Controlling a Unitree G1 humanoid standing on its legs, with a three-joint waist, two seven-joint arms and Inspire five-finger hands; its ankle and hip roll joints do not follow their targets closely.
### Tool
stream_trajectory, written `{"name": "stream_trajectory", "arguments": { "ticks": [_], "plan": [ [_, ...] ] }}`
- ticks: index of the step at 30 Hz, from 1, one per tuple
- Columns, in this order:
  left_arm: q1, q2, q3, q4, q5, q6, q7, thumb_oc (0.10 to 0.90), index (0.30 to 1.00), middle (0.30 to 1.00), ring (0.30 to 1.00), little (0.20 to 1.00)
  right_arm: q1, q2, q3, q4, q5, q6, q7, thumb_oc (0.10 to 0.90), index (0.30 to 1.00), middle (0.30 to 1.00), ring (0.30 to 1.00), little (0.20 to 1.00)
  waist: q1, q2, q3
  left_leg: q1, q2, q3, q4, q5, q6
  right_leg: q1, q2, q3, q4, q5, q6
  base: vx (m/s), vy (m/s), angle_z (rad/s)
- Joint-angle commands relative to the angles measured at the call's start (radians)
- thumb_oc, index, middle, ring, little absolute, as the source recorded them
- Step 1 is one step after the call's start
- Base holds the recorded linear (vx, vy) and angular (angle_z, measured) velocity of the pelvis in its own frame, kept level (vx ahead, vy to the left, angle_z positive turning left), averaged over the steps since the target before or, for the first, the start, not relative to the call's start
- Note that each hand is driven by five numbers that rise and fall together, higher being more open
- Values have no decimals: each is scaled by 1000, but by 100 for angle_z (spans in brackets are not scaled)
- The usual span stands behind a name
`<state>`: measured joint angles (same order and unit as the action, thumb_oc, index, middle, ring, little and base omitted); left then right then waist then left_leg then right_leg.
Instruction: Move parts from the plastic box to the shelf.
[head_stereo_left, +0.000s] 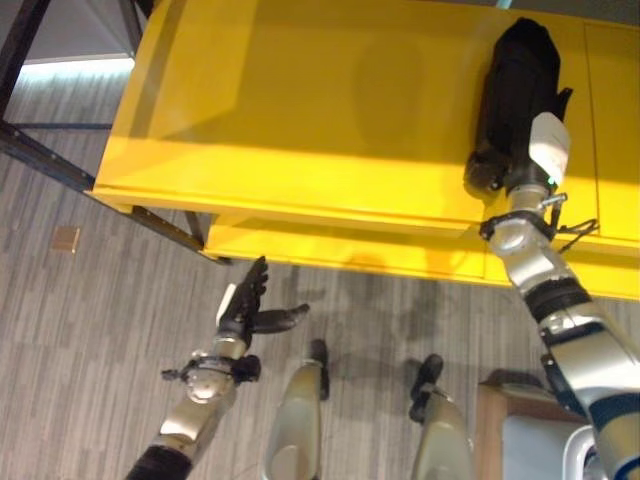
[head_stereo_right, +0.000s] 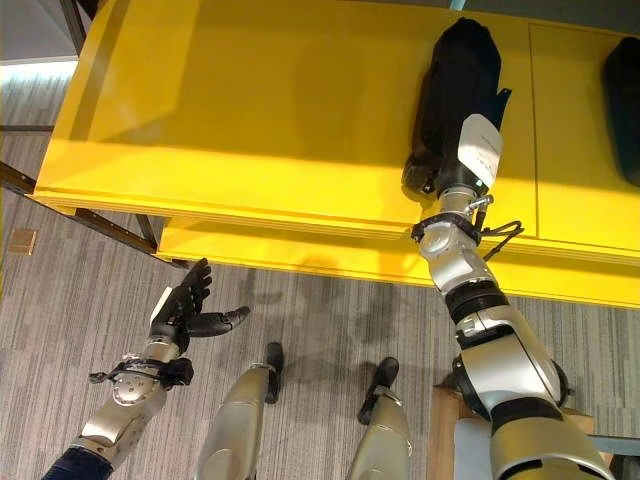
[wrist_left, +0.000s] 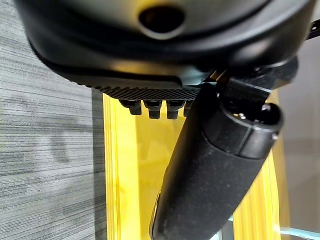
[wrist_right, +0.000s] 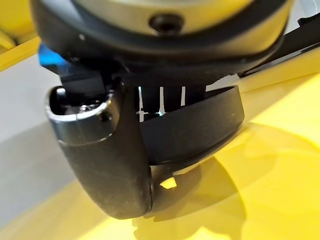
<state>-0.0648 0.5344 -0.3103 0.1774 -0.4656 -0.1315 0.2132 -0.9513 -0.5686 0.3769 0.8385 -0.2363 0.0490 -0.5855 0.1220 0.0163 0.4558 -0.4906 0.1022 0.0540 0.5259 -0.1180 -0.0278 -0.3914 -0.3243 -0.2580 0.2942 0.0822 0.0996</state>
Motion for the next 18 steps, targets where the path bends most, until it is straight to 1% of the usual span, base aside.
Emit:
{"name": "stream_trajectory", "arguments": {
  "ticks": [1,6,11,18],
  "plan": [
    [24,7,53,-89,2,-99,11,900,1000,1000,1000,1000,61,-122,-9,16,-69,36,3,400,300,300,300,300,-18,10,-16,37,40,-105,-145,97,-49,22,-2,22,154,-120,26,0,0,0],
    [29,10,57,-89,2,-102,5,900,1000,1000,1000,1000,75,-144,-1,2,-98,34,29,400,300,300,300,300,-19,6,-16,37,42,-106,-141,96,-50,22,-1,22,153,-119,27,0,-2,-1],
    [35,14,59,-85,2,-105,-1,900,1000,1000,1000,1000,58,-176,32,11,-124,27,52,400,300,300,300,300,-16,4,-17,37,44,-106,-142,98,-53,25,0,22,152,-120,27,0,0,0],
    [35,17,60,-83,-3,-108,-5,900,1000,1000,1000,1000,24,-190,50,29,-121,20,61,400,300,300,300,300,-13,-1,-17,35,44,-109,-140,99,-55,23,2,22,158,-122,26,0,0,0]
  ]
}}
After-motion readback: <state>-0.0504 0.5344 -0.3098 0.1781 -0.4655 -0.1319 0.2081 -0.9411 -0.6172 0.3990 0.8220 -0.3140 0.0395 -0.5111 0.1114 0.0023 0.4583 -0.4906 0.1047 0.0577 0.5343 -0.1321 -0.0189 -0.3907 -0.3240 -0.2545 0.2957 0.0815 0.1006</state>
